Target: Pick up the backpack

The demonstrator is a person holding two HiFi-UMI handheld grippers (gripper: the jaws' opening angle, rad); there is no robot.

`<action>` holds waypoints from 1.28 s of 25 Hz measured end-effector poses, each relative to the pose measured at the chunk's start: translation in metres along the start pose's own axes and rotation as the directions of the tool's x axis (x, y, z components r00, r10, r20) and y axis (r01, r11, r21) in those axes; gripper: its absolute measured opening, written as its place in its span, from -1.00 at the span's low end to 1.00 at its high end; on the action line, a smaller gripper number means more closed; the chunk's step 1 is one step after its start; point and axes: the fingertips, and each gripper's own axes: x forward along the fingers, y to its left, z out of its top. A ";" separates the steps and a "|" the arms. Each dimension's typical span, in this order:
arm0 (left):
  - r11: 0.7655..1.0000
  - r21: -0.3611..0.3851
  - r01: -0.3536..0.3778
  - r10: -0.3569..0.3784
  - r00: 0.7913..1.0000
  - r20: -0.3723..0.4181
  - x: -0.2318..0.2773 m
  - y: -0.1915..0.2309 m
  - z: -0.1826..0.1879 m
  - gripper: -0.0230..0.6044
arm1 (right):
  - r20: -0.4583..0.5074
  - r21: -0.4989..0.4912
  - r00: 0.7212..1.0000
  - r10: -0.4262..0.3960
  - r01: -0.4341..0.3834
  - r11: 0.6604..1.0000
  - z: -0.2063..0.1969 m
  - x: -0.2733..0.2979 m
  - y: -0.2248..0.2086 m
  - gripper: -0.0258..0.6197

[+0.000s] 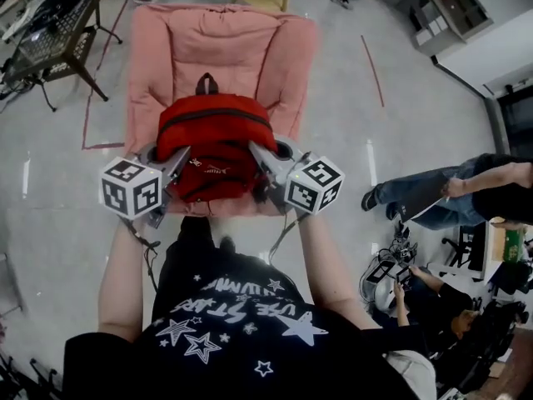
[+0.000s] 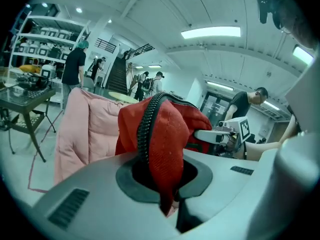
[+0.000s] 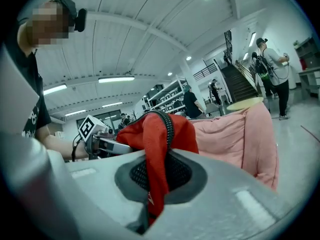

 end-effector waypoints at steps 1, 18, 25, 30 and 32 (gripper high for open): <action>1.000 0.008 -0.003 0.003 1.000 0.009 -0.005 -0.008 0.000 -0.79 | 0.004 -0.008 1.000 0.004 -0.004 1.000 0.002 -0.007 0.006 -0.92; 1.000 -0.011 -0.019 0.020 0.998 0.057 -0.053 -0.074 -0.037 -0.79 | 0.045 0.011 0.998 0.038 -0.039 0.999 -0.010 -0.067 0.062 -0.92; 1.000 0.003 0.003 -0.004 0.999 0.048 -0.080 -0.089 -0.057 -0.79 | 0.042 -0.001 0.998 0.036 -0.036 0.999 -0.022 -0.081 0.095 -0.92; 0.999 0.016 0.033 -0.034 0.998 0.058 -0.110 -0.103 -0.069 -0.79 | 0.054 -0.002 0.998 0.009 -0.009 1.000 -0.028 -0.092 0.128 -0.92; 0.999 0.025 0.044 -0.045 0.997 0.061 -0.124 -0.111 -0.077 -0.79 | 0.064 -0.006 0.998 -0.004 0.004 1.000 -0.032 -0.099 0.144 -0.92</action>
